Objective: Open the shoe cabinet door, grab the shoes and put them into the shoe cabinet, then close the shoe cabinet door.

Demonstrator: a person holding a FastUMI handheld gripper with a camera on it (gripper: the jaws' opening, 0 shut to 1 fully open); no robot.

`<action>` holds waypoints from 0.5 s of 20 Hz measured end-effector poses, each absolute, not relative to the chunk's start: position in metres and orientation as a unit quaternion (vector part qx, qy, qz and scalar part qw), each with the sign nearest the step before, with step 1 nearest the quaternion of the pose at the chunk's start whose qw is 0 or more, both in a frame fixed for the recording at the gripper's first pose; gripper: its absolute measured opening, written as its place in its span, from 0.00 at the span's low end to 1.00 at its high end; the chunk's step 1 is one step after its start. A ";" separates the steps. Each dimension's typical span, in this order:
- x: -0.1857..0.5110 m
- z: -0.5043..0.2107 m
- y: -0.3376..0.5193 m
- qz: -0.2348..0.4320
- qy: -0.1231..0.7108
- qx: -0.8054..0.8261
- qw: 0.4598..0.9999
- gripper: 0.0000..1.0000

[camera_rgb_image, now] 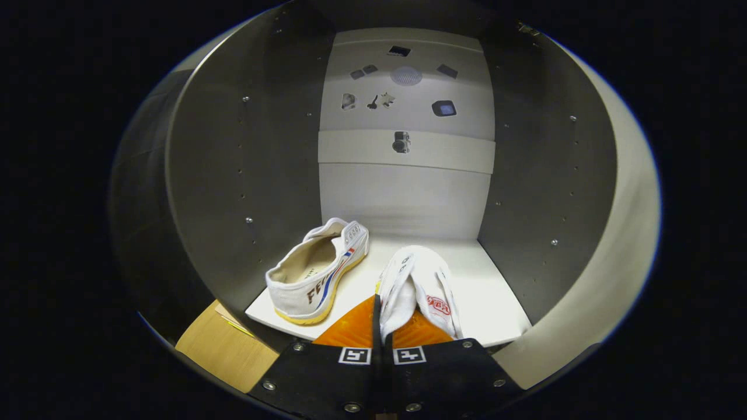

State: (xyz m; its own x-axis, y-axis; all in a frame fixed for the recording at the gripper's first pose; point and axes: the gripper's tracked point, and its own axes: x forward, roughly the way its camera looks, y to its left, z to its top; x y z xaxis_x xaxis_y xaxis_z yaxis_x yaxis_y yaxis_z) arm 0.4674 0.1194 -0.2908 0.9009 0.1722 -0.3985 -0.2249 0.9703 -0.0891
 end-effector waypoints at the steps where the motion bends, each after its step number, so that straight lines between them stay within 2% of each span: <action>1: 0.478 -0.292 0.121 0.107 0.199 -0.071 0.972 0.00; 10: 0.550 -0.310 0.130 0.131 0.222 -0.081 0.963 0.00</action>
